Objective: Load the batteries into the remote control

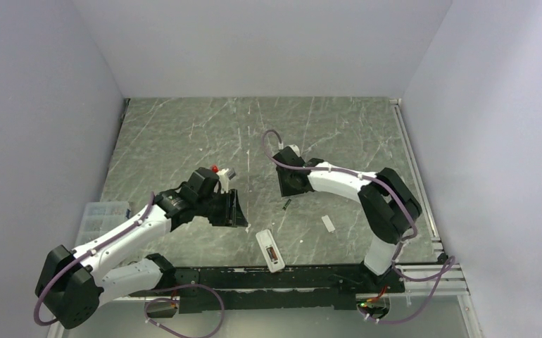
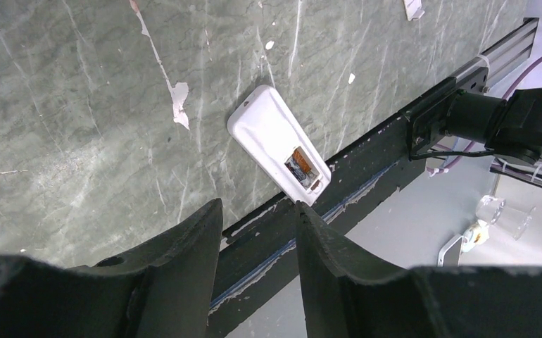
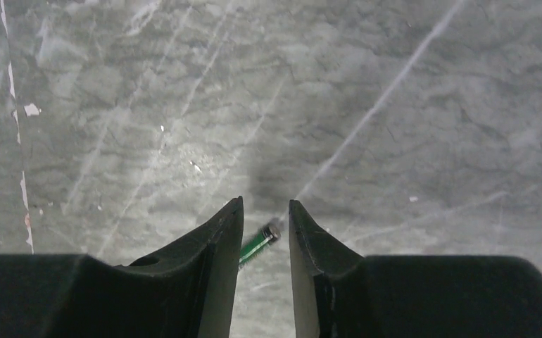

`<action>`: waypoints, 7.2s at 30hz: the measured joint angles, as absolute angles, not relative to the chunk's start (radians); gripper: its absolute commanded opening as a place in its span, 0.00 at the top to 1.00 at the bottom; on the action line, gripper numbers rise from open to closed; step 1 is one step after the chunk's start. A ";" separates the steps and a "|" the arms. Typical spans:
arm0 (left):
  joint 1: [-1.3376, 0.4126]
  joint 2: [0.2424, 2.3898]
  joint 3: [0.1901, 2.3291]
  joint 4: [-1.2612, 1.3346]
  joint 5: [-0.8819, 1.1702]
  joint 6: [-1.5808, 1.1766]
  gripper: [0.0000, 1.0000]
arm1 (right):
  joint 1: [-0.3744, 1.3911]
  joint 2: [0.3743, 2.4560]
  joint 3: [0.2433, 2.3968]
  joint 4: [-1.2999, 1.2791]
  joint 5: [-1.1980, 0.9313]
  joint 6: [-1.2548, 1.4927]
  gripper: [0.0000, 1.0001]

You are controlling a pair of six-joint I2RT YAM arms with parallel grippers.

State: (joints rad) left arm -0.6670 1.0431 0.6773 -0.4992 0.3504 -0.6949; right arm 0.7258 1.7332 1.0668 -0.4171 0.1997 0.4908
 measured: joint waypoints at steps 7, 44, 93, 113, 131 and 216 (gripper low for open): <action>-0.667 1.034 0.669 -0.499 0.350 -0.700 0.52 | 0.706 1.806 1.097 -0.390 0.169 0.474 0.82; -0.667 0.945 0.608 -0.480 0.361 -0.745 0.52 | 0.854 1.567 0.944 -0.506 0.250 0.555 0.71; -0.667 0.846 0.594 -0.566 0.341 -0.749 0.51 | 0.908 1.860 1.181 -0.470 0.164 0.420 0.96; -0.667 0.905 0.562 -0.503 0.344 -0.775 0.51 | 0.979 1.413 0.940 -0.434 0.147 0.549 1.00; -0.667 0.924 0.542 -0.467 0.369 -0.807 0.51 | 1.253 1.225 0.592 -0.125 0.282 0.801 1.00; -0.684 1.305 0.543 -0.191 0.493 -0.818 0.49 | 1.458 1.294 0.692 -0.335 0.637 0.883 0.85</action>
State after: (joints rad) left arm -0.6838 1.3048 0.5434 -0.1909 0.4931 -0.8177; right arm 1.4578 1.2938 0.6922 -0.3351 0.6369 0.8829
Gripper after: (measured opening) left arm 0.509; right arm 0.148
